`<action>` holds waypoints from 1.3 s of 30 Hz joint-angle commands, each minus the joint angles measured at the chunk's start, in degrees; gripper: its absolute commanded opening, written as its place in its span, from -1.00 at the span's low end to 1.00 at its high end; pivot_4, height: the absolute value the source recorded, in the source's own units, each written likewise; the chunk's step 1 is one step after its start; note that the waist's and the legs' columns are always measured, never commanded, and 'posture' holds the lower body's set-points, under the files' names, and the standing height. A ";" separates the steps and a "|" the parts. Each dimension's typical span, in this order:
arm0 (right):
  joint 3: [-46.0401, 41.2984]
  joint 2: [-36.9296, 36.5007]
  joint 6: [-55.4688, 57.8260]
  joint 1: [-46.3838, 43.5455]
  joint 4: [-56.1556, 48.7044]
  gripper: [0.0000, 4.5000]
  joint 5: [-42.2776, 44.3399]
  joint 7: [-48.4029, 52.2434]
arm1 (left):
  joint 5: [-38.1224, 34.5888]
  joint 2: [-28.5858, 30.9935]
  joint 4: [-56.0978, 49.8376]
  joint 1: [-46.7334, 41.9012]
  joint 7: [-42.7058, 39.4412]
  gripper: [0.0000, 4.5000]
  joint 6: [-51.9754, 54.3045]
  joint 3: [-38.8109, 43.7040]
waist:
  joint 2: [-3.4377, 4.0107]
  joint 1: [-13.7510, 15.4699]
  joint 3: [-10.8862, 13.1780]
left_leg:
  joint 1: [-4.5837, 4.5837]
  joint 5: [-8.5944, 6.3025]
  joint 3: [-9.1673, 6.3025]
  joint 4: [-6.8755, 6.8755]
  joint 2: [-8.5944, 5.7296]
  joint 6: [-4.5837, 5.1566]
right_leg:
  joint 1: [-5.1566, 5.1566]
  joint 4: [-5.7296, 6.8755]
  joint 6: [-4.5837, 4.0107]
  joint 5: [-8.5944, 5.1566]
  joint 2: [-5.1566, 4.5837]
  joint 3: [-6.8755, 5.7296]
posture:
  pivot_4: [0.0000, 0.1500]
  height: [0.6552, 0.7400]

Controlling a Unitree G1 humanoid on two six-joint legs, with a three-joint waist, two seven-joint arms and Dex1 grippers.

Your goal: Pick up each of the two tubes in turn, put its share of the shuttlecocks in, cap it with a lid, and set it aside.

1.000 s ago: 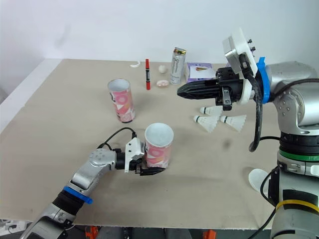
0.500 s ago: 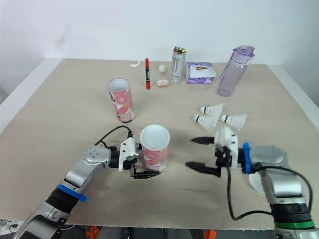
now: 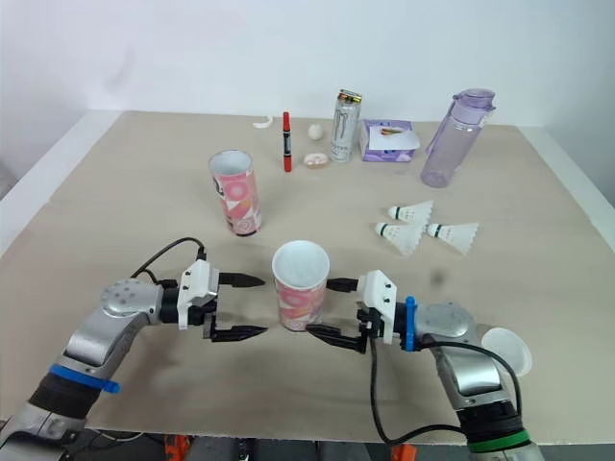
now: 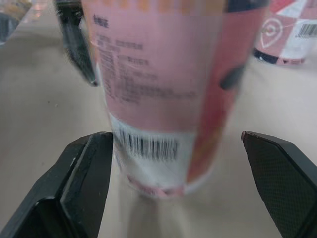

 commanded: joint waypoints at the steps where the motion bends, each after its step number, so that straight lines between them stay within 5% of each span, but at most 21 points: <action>1: 0.82 0.84 0.37 -0.68 -1.43 0.97 0.87 -1.11 | -1.72 1.02 -4.22 1.32 1.01 1.00 0.85 2.31 | 0.00 0.05 0.00 | 0.00 0.00 0.00 0.00 0.00 0.00 | 0.01 0.00 -0.09 0.06 -0.01 -0.01 | 1.00 1.00; 26: 9.15 9.19 -1.74 -9.70 8.62 0.97 -1.41 -1.34 | -2.21 2.57 -9.49 6.92 5.41 1.00 1.18 4.14 | -0.03 -0.09 0.01 | 0.06 0.01 0.04 0.01 0.09 -0.01 | 0.00 0.04 -0.12 0.11 0.05 -0.06 | 1.00 1.00; 31: 9.02 8.50 -2.11 -9.63 8.89 0.39 -1.61 -0.79 | -2.16 2.56 -9.39 6.73 5.58 1.00 1.24 4.07 | -0.03 -0.09 0.01 | 0.09 0.02 0.03 0.01 0.15 -0.01 | 0.01 0.08 -0.13 0.11 0.10 -0.08 | 1.00 1.00; 39: 4.43 4.52 2.55 -5.84 -0.99 0.39 1.70 -3.64 | -2.30 2.21 -8.68 4.97 5.33 1.00 1.33 3.56 | -0.03 0.08 0.01 | 0.09 0.03 0.04 0.05 0.13 -0.03 | 0.03 0.08 -0.11 0.12 0.09 -0.06 | 1.00 1.00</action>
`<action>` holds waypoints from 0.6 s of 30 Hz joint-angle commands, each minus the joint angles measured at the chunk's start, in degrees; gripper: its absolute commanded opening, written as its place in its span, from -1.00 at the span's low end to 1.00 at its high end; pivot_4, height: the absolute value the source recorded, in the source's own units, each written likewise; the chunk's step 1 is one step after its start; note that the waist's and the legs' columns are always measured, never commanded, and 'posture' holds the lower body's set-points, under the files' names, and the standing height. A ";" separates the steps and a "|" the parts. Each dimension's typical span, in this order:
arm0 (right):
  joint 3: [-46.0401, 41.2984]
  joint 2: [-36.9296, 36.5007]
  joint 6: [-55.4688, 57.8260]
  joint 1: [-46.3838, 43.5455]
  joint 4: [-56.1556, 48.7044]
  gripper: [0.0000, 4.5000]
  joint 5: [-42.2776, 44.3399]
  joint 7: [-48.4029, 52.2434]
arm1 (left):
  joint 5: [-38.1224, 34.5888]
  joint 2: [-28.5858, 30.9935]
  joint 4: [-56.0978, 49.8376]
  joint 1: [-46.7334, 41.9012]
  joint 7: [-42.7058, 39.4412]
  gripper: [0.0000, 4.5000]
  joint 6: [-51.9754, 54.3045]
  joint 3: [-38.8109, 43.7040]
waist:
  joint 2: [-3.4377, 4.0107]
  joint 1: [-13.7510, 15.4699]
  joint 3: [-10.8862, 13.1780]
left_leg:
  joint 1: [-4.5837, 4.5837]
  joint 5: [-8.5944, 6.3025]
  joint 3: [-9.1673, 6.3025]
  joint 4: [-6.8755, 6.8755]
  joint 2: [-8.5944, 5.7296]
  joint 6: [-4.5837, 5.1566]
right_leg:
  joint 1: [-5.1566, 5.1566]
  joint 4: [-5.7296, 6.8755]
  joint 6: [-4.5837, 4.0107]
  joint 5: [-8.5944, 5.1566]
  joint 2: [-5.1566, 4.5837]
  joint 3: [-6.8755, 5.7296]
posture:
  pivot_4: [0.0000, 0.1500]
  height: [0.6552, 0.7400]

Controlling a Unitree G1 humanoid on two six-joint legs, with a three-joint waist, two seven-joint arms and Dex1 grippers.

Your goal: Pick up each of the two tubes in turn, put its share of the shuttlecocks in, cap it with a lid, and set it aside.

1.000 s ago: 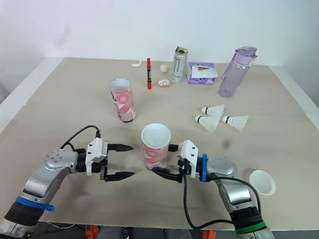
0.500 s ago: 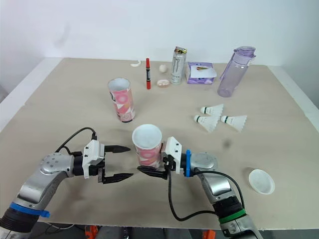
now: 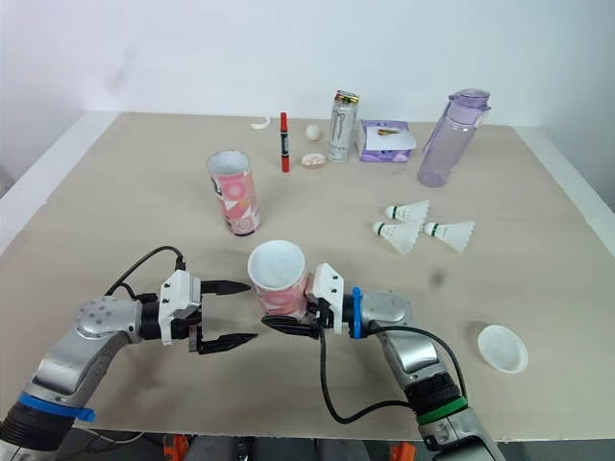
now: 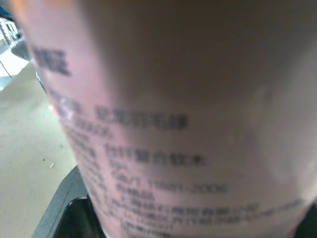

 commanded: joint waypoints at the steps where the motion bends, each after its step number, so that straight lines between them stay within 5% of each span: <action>1: -6.38 -3.23 3.47 3.21 -9.93 0.39 4.22 -2.66 | -0.57 -0.16 -1.24 -1.60 -0.20 1.00 -0.44 0.35 | 0.00 0.18 0.00 | -0.01 0.00 -0.02 0.00 -0.02 0.00 | 0.01 0.00 -0.01 0.00 0.00 0.00 | 1.00 1.00; 9: -37.32 -12.16 18.69 15.24 -22.07 0.39 17.24 -17.89 | -1.07 -1.00 -1.16 -2.91 -1.30 1.00 -0.03 -1.31 | -0.03 1.21 -0.01 | -0.09 -0.03 -0.04 0.00 -0.20 -0.05 | 0.05 -0.02 -0.03 -0.02 -0.18 0.03 | 1.00 1.00; 18: -49.82 -12.71 10.91 15.04 3.81 0.39 9.86 -30.54 | -1.76 -3.25 -3.19 -3.86 -0.68 1.00 2.76 -3.24 | 0.04 1.11 -0.04 | 0.06 0.04 0.10 0.04 -0.16 0.06 | 0.08 -0.04 0.09 0.03 -0.11 0.14 | 1.00 1.00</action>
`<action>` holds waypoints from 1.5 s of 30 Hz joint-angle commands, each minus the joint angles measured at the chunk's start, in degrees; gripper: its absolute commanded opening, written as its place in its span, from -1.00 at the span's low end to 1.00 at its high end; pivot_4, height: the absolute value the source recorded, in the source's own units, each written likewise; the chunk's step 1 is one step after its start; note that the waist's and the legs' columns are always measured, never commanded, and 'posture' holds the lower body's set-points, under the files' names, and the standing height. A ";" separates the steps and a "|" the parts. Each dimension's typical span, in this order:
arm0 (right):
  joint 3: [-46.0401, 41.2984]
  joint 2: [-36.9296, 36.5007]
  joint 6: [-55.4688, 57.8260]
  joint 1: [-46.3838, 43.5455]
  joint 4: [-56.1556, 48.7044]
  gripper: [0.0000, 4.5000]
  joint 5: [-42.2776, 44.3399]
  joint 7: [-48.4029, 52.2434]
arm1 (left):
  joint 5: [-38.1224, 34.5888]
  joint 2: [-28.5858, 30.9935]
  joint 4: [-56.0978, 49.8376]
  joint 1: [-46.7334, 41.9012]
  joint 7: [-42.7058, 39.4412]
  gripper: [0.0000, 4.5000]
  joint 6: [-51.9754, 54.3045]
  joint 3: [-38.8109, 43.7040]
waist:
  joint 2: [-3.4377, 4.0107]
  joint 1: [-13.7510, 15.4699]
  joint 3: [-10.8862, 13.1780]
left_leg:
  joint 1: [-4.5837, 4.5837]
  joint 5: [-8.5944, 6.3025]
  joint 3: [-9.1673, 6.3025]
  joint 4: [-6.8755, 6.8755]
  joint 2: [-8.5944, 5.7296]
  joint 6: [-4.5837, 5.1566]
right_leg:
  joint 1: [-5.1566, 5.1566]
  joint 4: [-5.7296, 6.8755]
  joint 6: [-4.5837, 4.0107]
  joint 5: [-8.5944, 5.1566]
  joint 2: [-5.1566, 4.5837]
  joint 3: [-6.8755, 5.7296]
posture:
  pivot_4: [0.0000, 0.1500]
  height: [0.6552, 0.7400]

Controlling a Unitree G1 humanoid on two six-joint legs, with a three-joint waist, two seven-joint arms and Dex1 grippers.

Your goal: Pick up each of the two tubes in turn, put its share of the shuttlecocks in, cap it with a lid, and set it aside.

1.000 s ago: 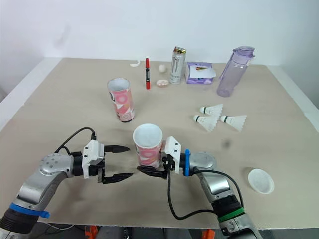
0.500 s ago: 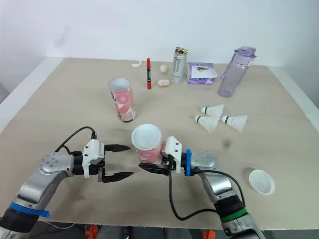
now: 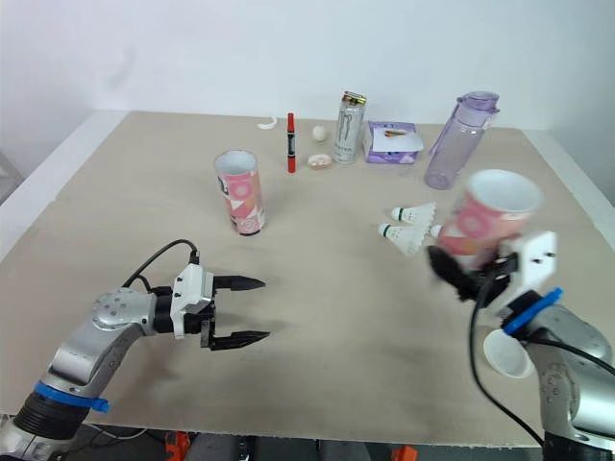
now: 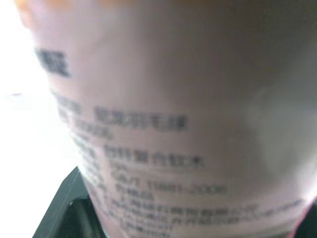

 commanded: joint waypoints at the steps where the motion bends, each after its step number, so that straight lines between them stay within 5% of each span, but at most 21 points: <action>1: -2.12 -0.82 -6.22 -2.19 8.50 0.39 -3.09 -2.66 | -0.88 -0.57 -2.90 -0.43 0.66 1.00 0.42 -0.16 | 0.07 -0.07 -0.02 | 0.02 0.00 0.05 0.00 0.00 0.00 | 0.00 0.00 0.01 0.01 0.00 0.05 | 1.00 1.00; 11: -4.28 -5.54 -19.59 -14.64 37.75 0.39 -7.30 -12.52 | -0.82 -0.23 -4.38 0.08 1.42 1.00 1.02 0.58 | 0.15 -1.40 -0.04 | 0.25 0.01 0.39 -0.02 -0.03 0.02 | 0.10 0.00 0.16 0.08 0.01 0.47 | 1.00 1.00; 20: -2.22 -5.96 -21.72 -17.31 46.17 0.39 -7.23 -11.05 | -1.11 0.49 -4.97 0.33 1.97 1.00 1.43 0.86 | 0.13 -1.48 -0.04 | 0.28 0.01 0.39 -0.04 -0.06 0.02 | 0.16 -0.02 0.17 0.06 0.02 0.56 | 1.00 1.00; 24: -2.48 -5.68 -21.03 -15.54 44.00 0.95 -6.80 -10.89 | -0.93 0.55 -4.48 -0.05 1.87 1.00 1.26 0.69 | 0.13 -1.50 -0.04 | 0.31 0.01 0.38 -0.04 -0.05 0.02 | 0.20 -0.02 0.19 0.06 0.04 0.56 | 1.00 1.00; 45: -9.93 -0.32 -1.23 9.31 -0.19 0.95 2.19 -17.53 | 0.52 -1.13 1.26 -3.53 -1.13 1.00 -0.93 -1.55 | 0.22 -1.34 -0.09 | 0.27 0.01 0.39 -0.06 -0.05 0.02 | 0.13 -0.02 0.23 -0.01 0.02 0.61 | 1.00 1.00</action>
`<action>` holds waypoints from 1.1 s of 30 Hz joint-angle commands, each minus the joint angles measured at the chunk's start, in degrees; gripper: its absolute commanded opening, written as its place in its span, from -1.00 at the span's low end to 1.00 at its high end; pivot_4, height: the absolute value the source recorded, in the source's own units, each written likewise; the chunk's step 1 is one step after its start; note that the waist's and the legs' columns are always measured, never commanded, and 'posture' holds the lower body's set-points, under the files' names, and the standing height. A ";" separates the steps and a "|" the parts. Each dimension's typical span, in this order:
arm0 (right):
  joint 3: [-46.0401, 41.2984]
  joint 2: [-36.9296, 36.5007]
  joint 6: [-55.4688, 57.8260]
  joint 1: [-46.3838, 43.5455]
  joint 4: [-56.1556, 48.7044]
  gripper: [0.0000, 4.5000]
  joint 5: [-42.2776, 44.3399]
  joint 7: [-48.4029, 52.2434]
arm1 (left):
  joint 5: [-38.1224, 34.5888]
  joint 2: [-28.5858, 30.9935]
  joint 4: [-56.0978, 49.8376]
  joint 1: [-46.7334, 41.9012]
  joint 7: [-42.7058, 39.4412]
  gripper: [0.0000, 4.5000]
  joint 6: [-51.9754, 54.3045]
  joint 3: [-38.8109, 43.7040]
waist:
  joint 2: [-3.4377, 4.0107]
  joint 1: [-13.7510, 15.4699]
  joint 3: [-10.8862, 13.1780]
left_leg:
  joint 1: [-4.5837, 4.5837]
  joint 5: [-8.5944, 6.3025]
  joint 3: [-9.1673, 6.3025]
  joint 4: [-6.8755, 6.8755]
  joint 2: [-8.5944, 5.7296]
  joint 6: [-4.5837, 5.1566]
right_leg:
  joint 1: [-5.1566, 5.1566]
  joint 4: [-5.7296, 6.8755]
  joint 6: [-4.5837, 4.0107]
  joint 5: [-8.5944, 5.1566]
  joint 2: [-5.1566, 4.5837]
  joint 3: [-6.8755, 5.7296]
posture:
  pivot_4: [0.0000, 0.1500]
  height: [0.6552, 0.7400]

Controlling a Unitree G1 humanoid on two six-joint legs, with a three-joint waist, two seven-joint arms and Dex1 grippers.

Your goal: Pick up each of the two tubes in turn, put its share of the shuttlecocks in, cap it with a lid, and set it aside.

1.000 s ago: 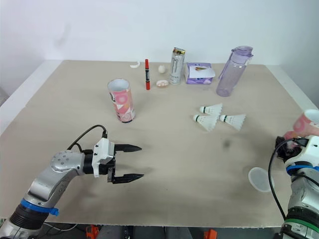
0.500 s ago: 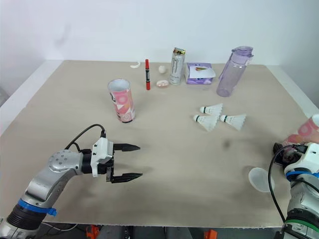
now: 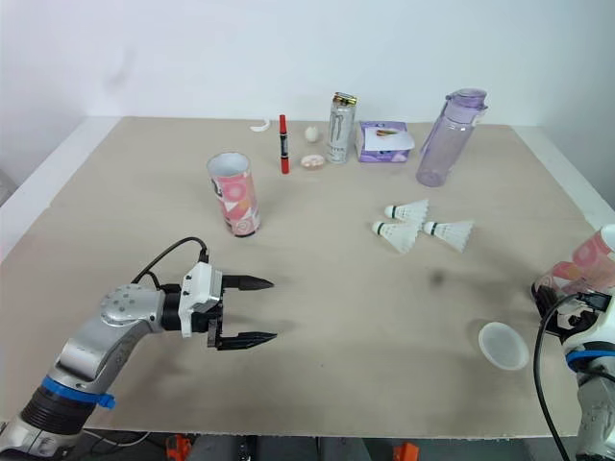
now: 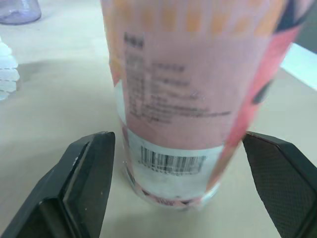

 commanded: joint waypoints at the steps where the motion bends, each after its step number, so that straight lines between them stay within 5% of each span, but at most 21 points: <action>1: -4.25 0.55 4.57 3.98 -10.44 0.95 3.01 -1.32 | 0.38 -0.37 1.08 -1.54 -0.79 1.00 -1.63 -0.24 | 0.01 0.05 -0.01 | -0.02 0.00 -0.02 -0.02 0.01 0.00 | -0.01 0.00 0.00 -0.03 0.01 -0.01 | 1.00 1.00; 9: -5.51 0.51 12.15 14.06 -26.98 0.95 7.04 1.98 | 0.72 -1.87 4.17 -2.83 2.76 1.00 -1.10 1.61 | 0.02 0.10 -0.01 | -0.02 -0.01 -0.01 -0.02 0.02 -0.01 | -0.05 0.00 -0.01 -0.03 -0.02 -0.02 | 1.00 1.00; 15: 0.22 -10.04 10.23 17.81 -35.05 0.95 9.01 21.98 | 2.38 -2.98 5.63 -3.40 9.76 1.00 0.66 3.89 | -0.04 -0.05 0.00 | 0.01 -0.01 0.05 0.00 0.03 -0.01 | -0.06 -0.01 -0.04 0.03 -0.06 -0.01 | 1.00 1.00; 25: 26.91 -10.33 0.26 -9.66 -26.44 0.95 3.84 36.98 | 2.54 -4.85 2.21 0.84 24.86 1.00 5.88 12.64 | -0.56 -0.07 0.24 | -0.03 -0.02 -0.02 -0.01 0.11 -0.03 | -0.12 -0.05 -0.12 0.08 0.01 -0.18 | 1.00 1.00; 33: 36.31 -6.77 -8.95 -22.74 -12.60 0.95 -3.86 42.68 | 0.67 -6.18 9.24 -1.73 27.86 1.00 6.30 17.33 | -0.58 1.21 0.26 | -0.37 -0.03 -0.23 0.03 -0.04 -0.04 | -0.17 -0.04 0.03 0.18 -0.03 -0.32 | 1.00 1.00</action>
